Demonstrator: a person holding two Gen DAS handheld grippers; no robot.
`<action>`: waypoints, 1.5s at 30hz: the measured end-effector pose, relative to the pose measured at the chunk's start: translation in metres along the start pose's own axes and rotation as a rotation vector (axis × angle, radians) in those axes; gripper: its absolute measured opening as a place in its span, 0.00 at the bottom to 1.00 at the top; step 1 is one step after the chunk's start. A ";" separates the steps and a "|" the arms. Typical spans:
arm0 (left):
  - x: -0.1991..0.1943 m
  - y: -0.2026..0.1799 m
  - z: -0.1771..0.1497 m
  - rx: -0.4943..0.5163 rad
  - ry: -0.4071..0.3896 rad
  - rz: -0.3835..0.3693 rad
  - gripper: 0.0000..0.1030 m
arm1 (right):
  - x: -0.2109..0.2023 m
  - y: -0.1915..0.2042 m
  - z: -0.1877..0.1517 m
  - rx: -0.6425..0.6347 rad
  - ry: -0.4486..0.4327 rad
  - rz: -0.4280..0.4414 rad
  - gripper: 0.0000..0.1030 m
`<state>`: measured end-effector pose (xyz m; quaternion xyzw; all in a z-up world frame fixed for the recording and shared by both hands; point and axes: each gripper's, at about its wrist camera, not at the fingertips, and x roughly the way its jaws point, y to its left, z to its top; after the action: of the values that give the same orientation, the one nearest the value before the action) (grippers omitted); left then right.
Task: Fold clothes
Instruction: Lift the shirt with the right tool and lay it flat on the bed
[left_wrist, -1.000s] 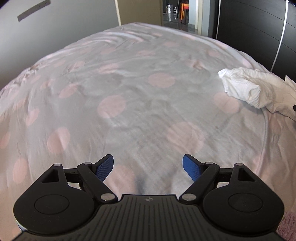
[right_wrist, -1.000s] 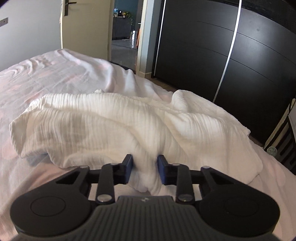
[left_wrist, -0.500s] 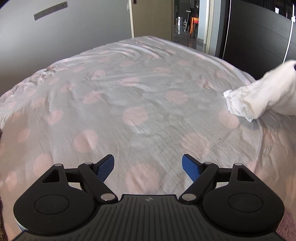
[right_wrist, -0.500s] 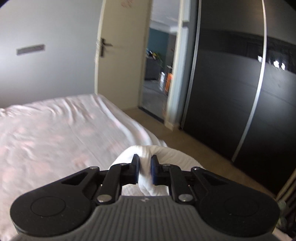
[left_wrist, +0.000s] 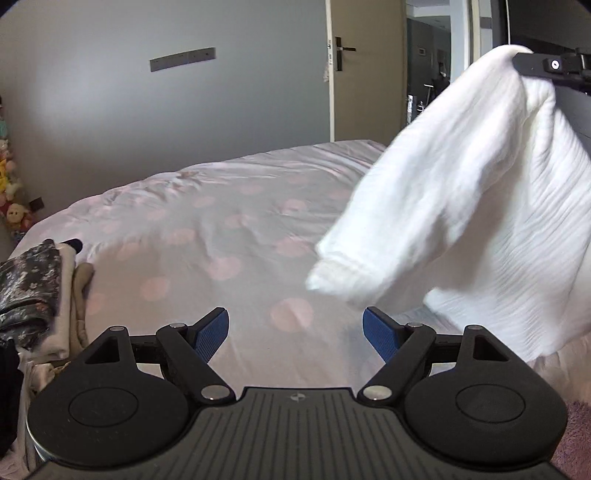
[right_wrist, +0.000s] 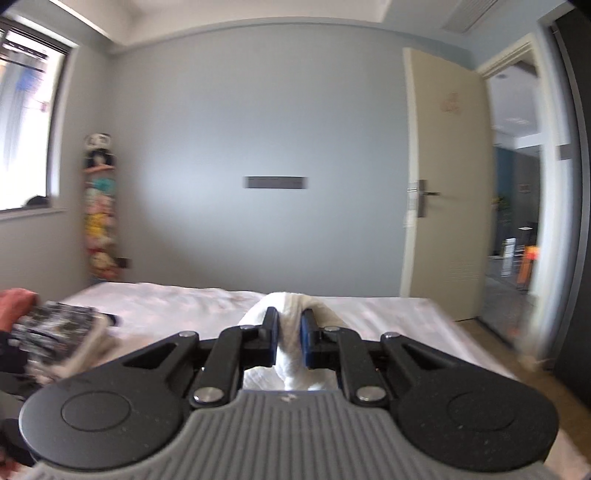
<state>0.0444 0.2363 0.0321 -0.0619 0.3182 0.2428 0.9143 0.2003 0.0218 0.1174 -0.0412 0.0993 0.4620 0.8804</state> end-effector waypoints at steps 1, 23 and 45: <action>-0.003 0.009 -0.002 -0.014 -0.002 0.012 0.77 | 0.002 0.016 0.005 -0.005 -0.013 0.046 0.14; 0.018 0.104 -0.086 -0.140 0.234 0.064 0.78 | 0.022 0.128 -0.169 0.156 0.519 0.308 0.37; 0.125 0.184 -0.145 -0.355 0.558 0.199 0.77 | 0.127 0.133 -0.242 0.135 0.778 0.232 0.33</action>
<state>-0.0398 0.4090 -0.1514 -0.2528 0.5132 0.3560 0.7389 0.1277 0.1602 -0.1430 -0.1434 0.4587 0.5008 0.7199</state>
